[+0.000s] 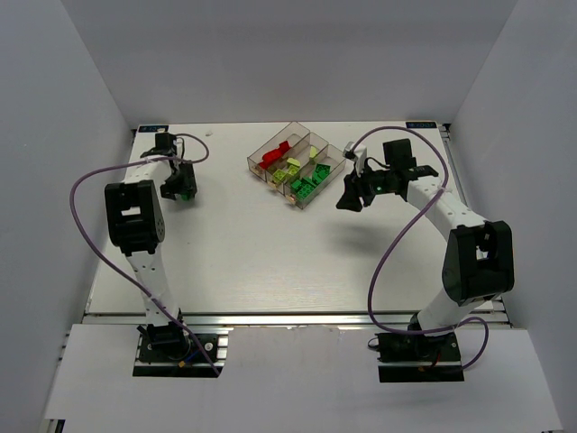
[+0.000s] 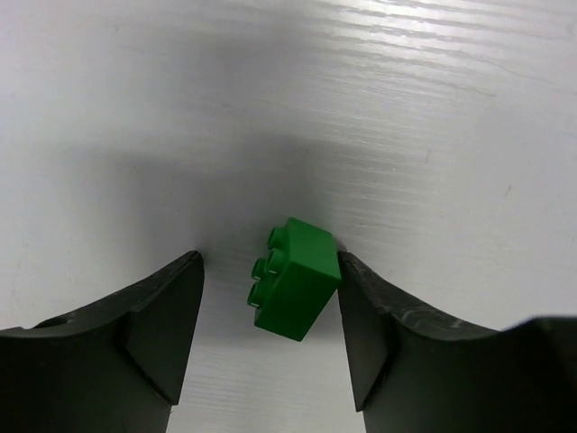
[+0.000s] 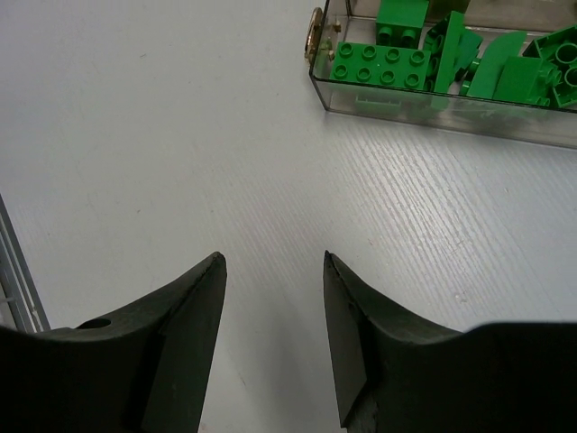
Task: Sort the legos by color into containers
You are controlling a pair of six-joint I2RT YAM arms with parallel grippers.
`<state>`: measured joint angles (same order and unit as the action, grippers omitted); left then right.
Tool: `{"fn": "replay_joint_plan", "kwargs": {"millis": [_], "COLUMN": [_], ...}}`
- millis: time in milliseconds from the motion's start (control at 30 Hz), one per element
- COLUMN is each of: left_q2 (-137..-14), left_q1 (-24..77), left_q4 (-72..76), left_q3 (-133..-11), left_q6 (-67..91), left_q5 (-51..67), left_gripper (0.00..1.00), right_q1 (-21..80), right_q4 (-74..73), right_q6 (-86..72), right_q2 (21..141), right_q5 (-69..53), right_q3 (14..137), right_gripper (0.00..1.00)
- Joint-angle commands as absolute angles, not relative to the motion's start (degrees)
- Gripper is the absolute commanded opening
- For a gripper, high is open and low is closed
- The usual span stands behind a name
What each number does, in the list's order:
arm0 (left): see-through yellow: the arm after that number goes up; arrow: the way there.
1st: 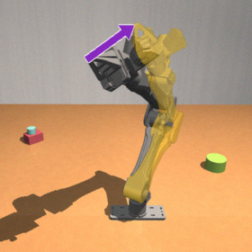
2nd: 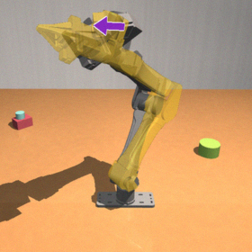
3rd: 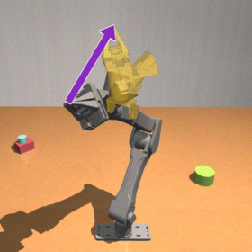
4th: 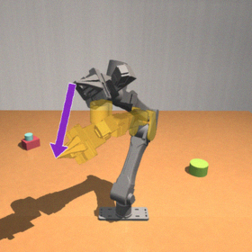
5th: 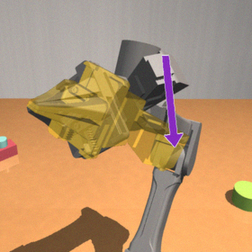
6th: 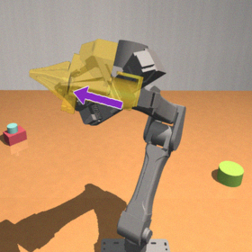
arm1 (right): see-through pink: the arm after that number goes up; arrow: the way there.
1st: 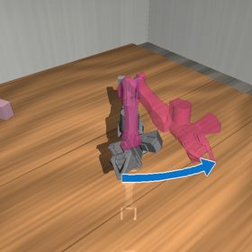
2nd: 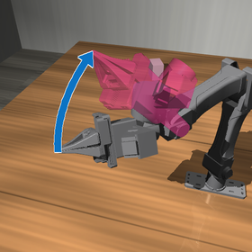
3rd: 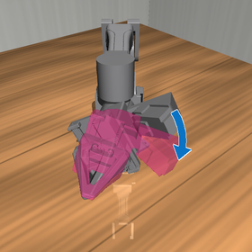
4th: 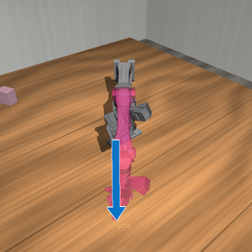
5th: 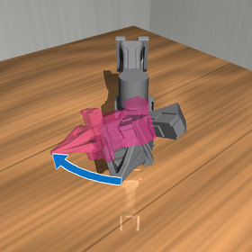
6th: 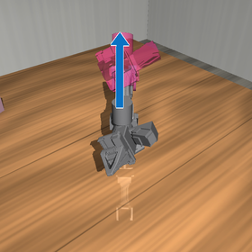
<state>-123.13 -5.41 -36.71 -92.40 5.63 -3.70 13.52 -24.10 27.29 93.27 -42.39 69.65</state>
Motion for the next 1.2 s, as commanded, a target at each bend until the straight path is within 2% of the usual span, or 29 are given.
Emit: {"fn": "replay_joint_plan", "kwargs": {"millis": [0, 67, 167, 333, 367, 600, 733, 900, 967, 1033, 1167], "left_q2": [-123.8, -123.4, -123.2, -121.7, -121.3, -112.1, -103.6, -96.3, -96.2, -97.5, -103.7], "left_q1": [-5.5, -5.5, -5.5, -5.5, -5.5, -5.3, -2.5, 9.3, 14.2, 17.0, 23.6], "left_q4": [-35.2, -34.1, -33.2, -30.2, -29.7, -23.0, -17.1, -8.1, -5.3, -1.9, -1.0], "left_q3": [-89.4, -87.8, -86.7, -84.5, -84.0, -76.5, -70.4, -66.4, -66.9, -68.3, -77.6], "left_q6": [-2.4, -4.0, -5.1, -3.9, -3.3, 3.9, 9.5, 17.5, 19.6, 22.3, 23.6], "left_q5": [-1.4, -1.5, -0.9, -0.1, -0.1, 6.0, 13.3, 19.2, 19.9, 20.4, 18.8], "left_gripper": [0.69, 0.69, 0.59, 0.32, 0.3, 0.2, 0.19, 0.18, 0.17, 0.17, 0.19], "right_q1": [13.3, 13.2, 13.3, 13.3, 13.3, 13.2, 13.2, 13.3, 13.2, 13.2, 12.6], "right_q4": [-24.8, -24.9, -24.9, -25.2, -25.1, -25.4, -25.6, -24.7, -23.8, -22.8, -21.4], "right_q6": [27.8, 27.7, 27.7, 27.7, 27.7, 28.0, 28.1, 26.6, 25.6, 24.1, 22.3], "right_q2": [93.5, 93.4, 93.6, 93.8, 93.8, 93.2, 93.0, 92.9, 92.6, 92.3, 91.1], "right_q5": [-42.8, -42.8, -42.8, -42.9, -42.9, -42.6, -42.6, -41.3, -40.0, -38.0, -36.8], "right_q3": [72.2, 72.2, 72.2, 72.6, 72.7, 72.5, 72.3, 72.5, 72.3, 72.1, 71.1], "right_gripper": [0.53, 0.53, 0.53, 0.53, 0.53, 0.53, 0.51, 0.3, 0.17, 0.08, 0.06]}}
